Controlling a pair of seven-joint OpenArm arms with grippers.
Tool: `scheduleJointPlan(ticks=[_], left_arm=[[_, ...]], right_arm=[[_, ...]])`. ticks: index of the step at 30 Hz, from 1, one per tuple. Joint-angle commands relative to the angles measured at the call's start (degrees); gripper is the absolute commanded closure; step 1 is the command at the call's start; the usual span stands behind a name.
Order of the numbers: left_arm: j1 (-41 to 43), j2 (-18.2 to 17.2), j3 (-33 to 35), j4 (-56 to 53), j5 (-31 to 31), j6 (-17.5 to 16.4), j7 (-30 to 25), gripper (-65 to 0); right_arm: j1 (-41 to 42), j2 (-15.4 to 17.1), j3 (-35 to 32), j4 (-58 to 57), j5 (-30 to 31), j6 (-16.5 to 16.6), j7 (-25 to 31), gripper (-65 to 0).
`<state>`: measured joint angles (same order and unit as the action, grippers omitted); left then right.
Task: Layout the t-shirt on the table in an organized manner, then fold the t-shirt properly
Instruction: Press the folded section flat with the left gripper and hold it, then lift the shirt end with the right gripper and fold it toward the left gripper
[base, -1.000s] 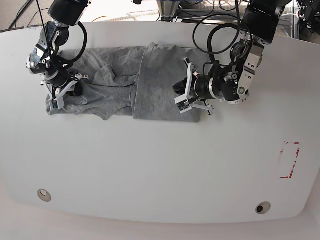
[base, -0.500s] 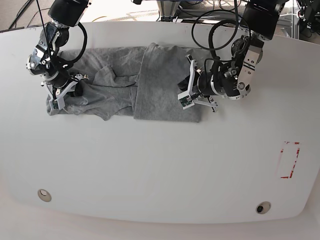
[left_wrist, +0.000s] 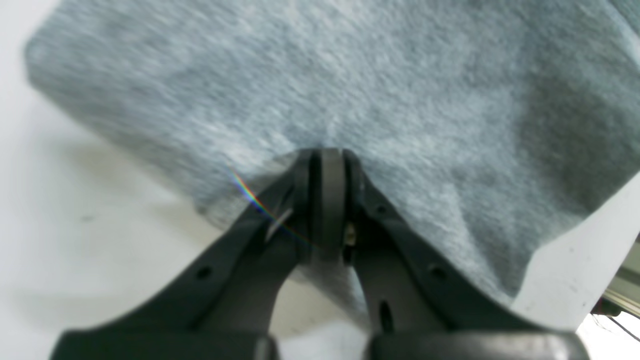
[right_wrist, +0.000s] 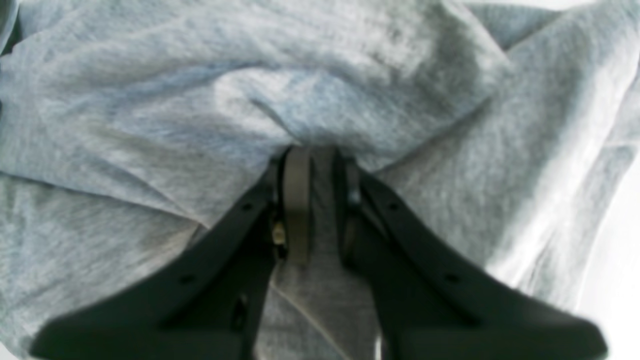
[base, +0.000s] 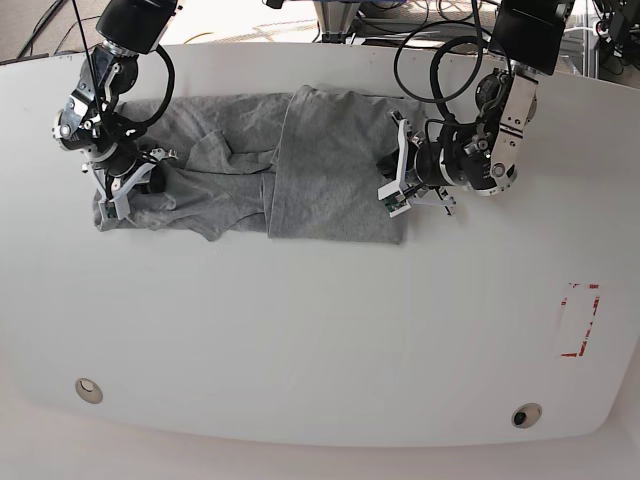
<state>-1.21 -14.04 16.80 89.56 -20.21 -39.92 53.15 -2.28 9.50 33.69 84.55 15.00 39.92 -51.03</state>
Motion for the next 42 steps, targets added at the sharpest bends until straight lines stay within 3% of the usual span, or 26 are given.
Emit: scheduleJointPlan(ticks=[1, 7, 17, 22, 30, 42], left_arm=[[-0.85, -0.51, -0.14, -1.25, 0.03, -0.08, -1.06, -0.4], [-0.94, -0.51, -0.05, -4.33, 0.03, -0.08, -1.58, -0.4], [-0.85, -0.59, -0.05, -4.94, 0.03, -0.08, -1.58, -0.4], [-0.85, -0.59, -0.05, -5.12, 0.03, -0.08, -1.58, -0.4], [-0.76, -0.68, -0.05, -5.12, 0.03, -0.08, -1.58, -0.4], [-0.15, -1.83, -0.05, -5.12, 0.12, -0.08, -1.58, -0.4]], right_arm=[[0.22, 0.39, -0.07, 0.41, -1.25, 0.08, -1.59, -8.6], [0.22, 0.48, -0.07, 1.73, -0.81, 0.08, -1.59, -12.0], [1.62, 0.22, 0.37, 14.83, -0.63, 0.08, -8.89, -48.4], [3.91, -1.01, 1.6, 21.42, -0.63, 0.08, -13.63, -59.3], [10.5, -1.1, 13.21, 19.05, -0.54, 0.08, -21.11, -61.2], [13.58, 5.32, 21.91, 3.31, 1.3, 0.08, -24.89, -61.2]])
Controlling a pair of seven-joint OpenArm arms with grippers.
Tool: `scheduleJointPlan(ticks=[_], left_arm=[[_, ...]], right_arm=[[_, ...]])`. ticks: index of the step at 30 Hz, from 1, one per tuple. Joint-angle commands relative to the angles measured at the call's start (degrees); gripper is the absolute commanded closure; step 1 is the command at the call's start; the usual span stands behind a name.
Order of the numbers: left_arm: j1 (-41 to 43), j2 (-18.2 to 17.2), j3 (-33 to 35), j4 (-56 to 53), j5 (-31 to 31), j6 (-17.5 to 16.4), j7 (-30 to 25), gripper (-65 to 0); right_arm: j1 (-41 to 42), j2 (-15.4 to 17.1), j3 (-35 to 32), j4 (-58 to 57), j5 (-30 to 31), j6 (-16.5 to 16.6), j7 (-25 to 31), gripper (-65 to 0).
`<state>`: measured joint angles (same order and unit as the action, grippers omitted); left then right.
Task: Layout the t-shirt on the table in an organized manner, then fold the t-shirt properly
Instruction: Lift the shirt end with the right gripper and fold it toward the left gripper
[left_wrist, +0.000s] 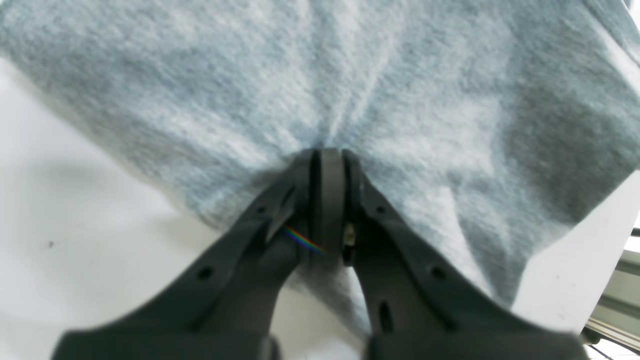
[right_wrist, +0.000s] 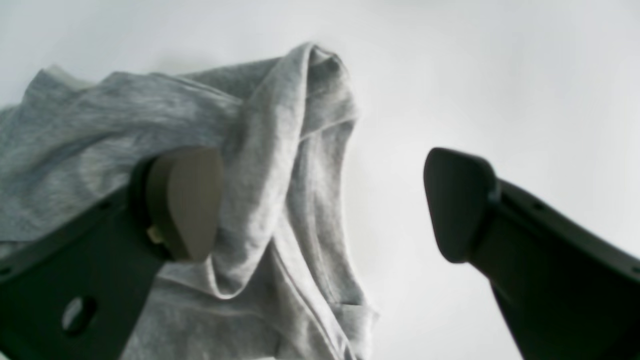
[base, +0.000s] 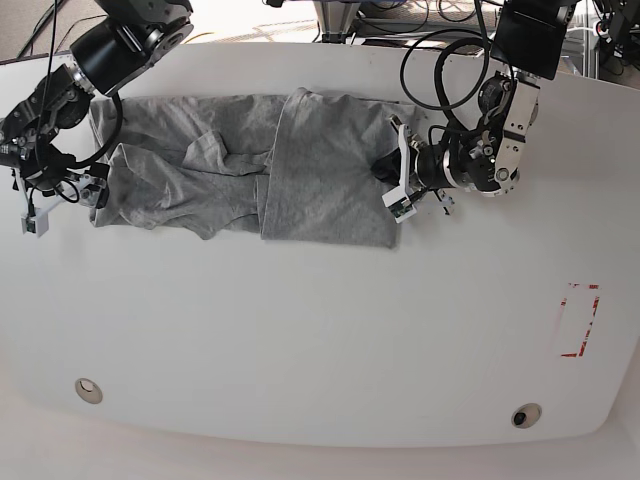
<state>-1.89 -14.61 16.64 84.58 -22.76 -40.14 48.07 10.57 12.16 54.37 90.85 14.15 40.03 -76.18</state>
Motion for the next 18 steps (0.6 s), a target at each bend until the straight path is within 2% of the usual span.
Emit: scheduleJointPlan(ticks=[1, 11, 14, 18], left_arm=[[0.53, -1.26, 0.19, -0.14, 2.68, 0.14, 3.49, -0.4], [0.7, -1.61, 0.19, -0.14, 2.68, 0.14, 3.49, -0.4], [0.7, -2.05, 0.19, -0.14, 2.68, 0.14, 3.49, -0.4], [0.7, -2.05, 0.19, -0.14, 2.68, 0.14, 3.49, -0.4]], right_arm=[[0.64, 3.35, 1.59, -4.47, 3.47, -0.03, 0.01, -61.2], [-3.14, 11.09, 1.67, -23.55, 23.61, -0.03, -0.17, -60.9], [-4.02, 11.62, 1.5, -25.84, 26.86, -0.03, 0.53, -61.2], [-4.11, 11.7, -0.17, -26.1, 27.3, -0.03, 0.71, -61.2]])
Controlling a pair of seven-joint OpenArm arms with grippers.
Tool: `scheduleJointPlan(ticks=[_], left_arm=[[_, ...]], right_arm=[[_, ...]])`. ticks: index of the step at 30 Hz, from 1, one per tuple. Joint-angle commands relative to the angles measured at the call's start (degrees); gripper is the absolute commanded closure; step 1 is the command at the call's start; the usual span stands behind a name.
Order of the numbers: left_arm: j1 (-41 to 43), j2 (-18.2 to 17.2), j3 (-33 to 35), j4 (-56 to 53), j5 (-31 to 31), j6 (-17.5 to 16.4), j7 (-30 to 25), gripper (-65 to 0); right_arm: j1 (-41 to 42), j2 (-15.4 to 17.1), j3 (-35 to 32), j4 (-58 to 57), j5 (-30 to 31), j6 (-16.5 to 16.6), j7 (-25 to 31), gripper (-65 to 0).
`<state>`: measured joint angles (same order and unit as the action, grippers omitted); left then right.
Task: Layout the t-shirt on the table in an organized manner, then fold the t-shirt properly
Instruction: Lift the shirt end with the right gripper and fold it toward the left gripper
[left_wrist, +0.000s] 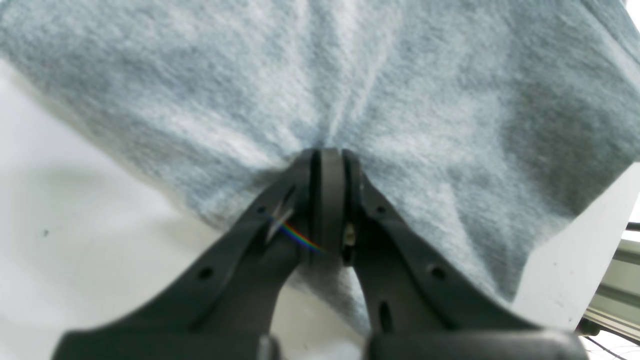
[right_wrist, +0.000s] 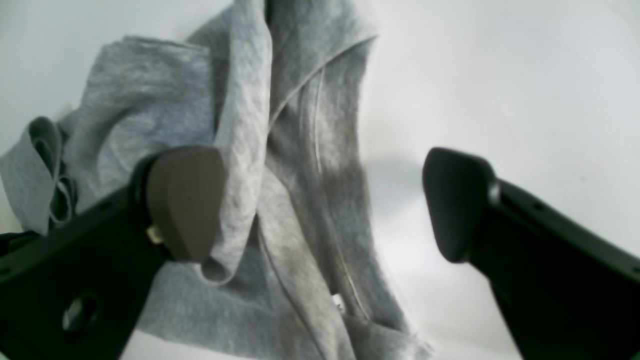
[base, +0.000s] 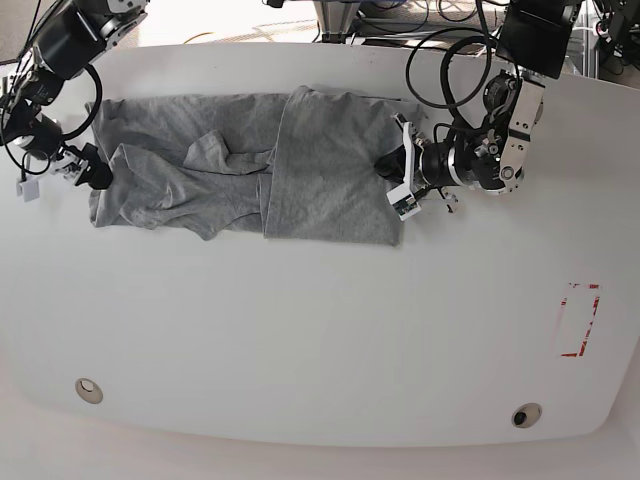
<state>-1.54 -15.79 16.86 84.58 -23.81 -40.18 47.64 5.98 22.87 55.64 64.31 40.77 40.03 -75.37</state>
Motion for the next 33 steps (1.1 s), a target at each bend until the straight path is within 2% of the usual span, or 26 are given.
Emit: scheduleJointPlan(ticks=[1, 5, 17, 24, 26, 28, 29, 31, 33], left_arm=[[0.35, -0.87, -0.03, -0.14, 3.73, 0.18, 3.92, -0.4], [0.35, -0.87, -0.03, -0.14, 3.73, 0.18, 3.92, -0.4], [0.27, -0.96, -0.03, -0.14, 3.73, 0.18, 3.92, -0.4], [0.27, -0.96, -0.03, -0.14, 3.73, 0.18, 3.92, -0.4], [0.18, -0.96, -0.03, -0.14, 3.73, 0.18, 3.92, -0.4], [0.18, -0.96, -0.03, -0.14, 3.73, 0.18, 3.92, -0.4], [0.18, -0.96, -0.03, -0.14, 3.73, 0.18, 3.92, -0.4], [0.18, -0.96, -0.03, -0.14, 3.73, 0.18, 3.92, -0.4], [0.18, -0.96, -0.03, -0.14, 3.73, 0.18, 3.92, -0.4]], right_arm=[[0.48, 0.91, -2.32, 0.43, 0.76, -0.03, -0.1, -61.2], [0.4, 0.29, -4.08, 0.52, 0.85, -0.03, -0.1, -61.0], [-2.94, -6.74, -8.56, 8.61, 0.85, -0.03, -0.1, -60.7], [-4.88, -9.12, -9.88, 11.77, 0.68, -0.03, -0.1, -59.3], [-5.05, -9.38, -9.7, 12.13, 0.59, -0.03, -0.01, -54.9], [-5.05, -9.38, -9.61, 12.13, 0.5, -0.03, 0.08, -45.8], [-5.05, -9.38, -9.61, 12.13, 0.5, -0.03, 0.08, -43.3], [-5.05, -9.2, -8.82, 12.21, 0.68, -0.03, 0.52, -24.7], [-5.05, -9.12, -8.65, 12.21, 0.68, -0.03, 0.96, -12.7]])
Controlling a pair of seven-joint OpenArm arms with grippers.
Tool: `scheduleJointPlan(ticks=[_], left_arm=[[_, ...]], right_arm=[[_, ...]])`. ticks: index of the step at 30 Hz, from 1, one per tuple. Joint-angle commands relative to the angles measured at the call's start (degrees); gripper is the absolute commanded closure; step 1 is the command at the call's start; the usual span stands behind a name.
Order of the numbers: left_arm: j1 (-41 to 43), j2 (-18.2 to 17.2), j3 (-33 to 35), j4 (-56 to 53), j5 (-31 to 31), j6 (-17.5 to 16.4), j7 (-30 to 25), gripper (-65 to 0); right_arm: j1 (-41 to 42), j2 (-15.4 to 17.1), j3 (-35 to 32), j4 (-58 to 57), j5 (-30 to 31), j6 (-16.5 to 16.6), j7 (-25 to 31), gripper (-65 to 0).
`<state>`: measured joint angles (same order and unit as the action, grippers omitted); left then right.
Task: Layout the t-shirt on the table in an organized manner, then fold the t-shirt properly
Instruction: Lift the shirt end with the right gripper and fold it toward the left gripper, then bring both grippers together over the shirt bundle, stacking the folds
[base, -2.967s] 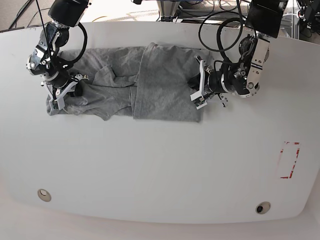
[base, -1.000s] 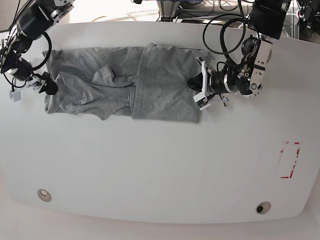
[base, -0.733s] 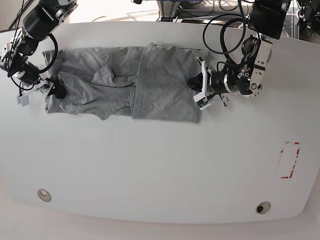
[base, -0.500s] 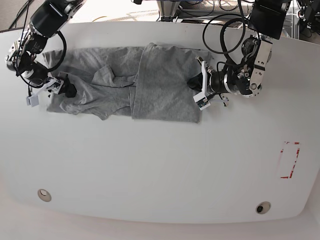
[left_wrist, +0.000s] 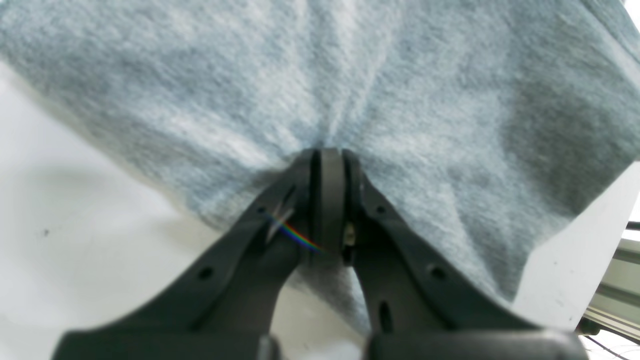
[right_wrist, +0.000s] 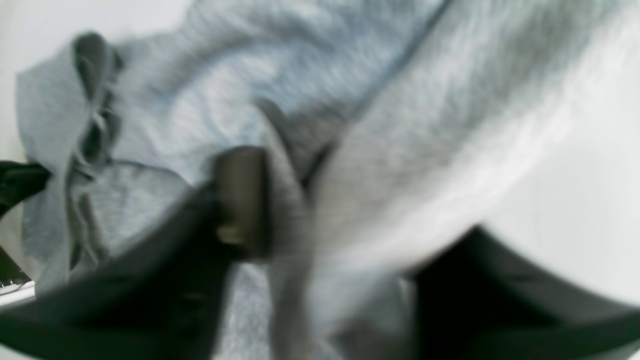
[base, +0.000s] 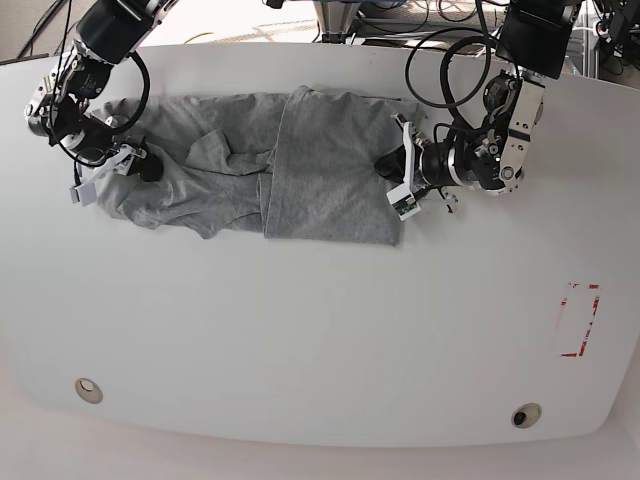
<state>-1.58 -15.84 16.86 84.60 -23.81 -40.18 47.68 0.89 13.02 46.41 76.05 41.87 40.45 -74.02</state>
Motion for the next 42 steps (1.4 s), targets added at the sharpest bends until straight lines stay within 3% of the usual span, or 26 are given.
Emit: scheduleJointPlan(ticks=[1, 3, 10, 15, 20, 33, 42], left_arm=[[0.22, -0.91, -0.03, -0.16, 3.73, 0.18, 3.88, -0.4], [0.22, -0.91, -0.03, -0.16, 3.73, 0.18, 3.88, -0.4], [0.05, -0.82, -0.03, -1.83, 3.73, 0.18, 3.88, -0.4], [0.05, -0.82, -0.03, -2.97, 3.73, 0.18, 3.88, -0.4], [0.05, -0.74, -0.03, -2.97, 3.73, 0.18, 3.88, -0.4], [-0.04, -0.74, 2.08, -2.88, 3.73, 0.18, 3.88, -0.6], [-0.04, -0.65, 3.05, -2.8, 3.73, 0.18, 3.88, -0.6]], right_arm=[[0.13, 0.83, 0.58, 0.48, -0.42, -0.45, -0.31, -6.3], [0.3, 0.83, 0.58, 0.56, -0.5, -0.45, -0.31, 0.0], [-0.05, -0.22, 0.75, 9.0, -0.24, -0.45, -1.19, 0.0], [-0.05, -4.27, 1.1, 19.2, -0.24, -0.45, -5.98, 0.0], [-0.05, -9.54, 0.22, 28.52, -0.24, -0.45, -5.98, 0.0], [-0.05, -19.39, -13.67, 36.34, -0.33, -0.45, -5.98, 0.0], [-0.05, -22.02, -20.52, 36.43, -0.33, -0.45, -5.98, 0.0]])
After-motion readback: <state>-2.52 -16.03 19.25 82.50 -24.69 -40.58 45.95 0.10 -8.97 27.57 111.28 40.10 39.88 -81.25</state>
